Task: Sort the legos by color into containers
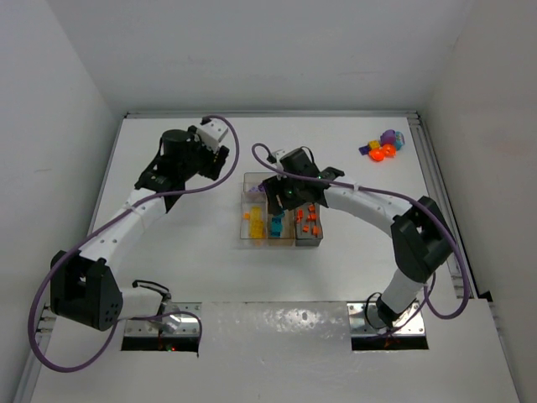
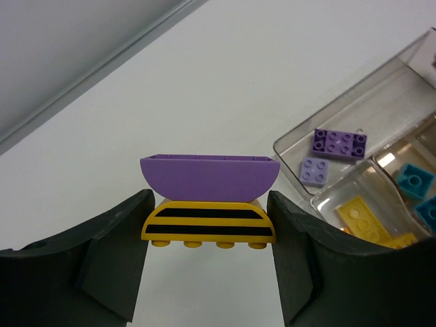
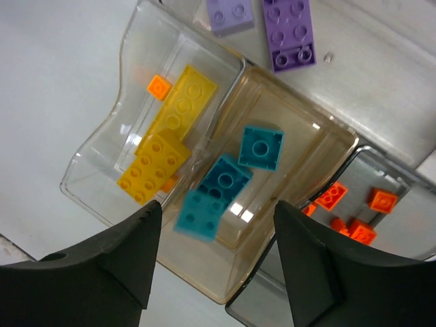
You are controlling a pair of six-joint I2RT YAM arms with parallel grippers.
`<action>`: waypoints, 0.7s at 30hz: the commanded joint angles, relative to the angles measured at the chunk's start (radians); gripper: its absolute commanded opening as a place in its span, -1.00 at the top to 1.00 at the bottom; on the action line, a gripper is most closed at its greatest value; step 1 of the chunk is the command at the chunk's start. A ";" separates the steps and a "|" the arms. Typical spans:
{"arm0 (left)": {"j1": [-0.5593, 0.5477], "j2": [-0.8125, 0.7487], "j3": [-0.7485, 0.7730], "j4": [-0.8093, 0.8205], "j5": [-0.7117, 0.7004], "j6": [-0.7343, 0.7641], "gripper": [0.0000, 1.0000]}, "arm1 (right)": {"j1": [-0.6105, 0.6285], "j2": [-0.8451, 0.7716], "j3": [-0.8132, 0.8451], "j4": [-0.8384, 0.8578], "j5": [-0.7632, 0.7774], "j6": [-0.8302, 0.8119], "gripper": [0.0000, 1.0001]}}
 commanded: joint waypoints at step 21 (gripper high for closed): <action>0.013 -0.169 -0.071 -0.129 0.698 0.496 1.00 | -0.124 -0.042 0.069 0.721 -0.685 0.382 -0.49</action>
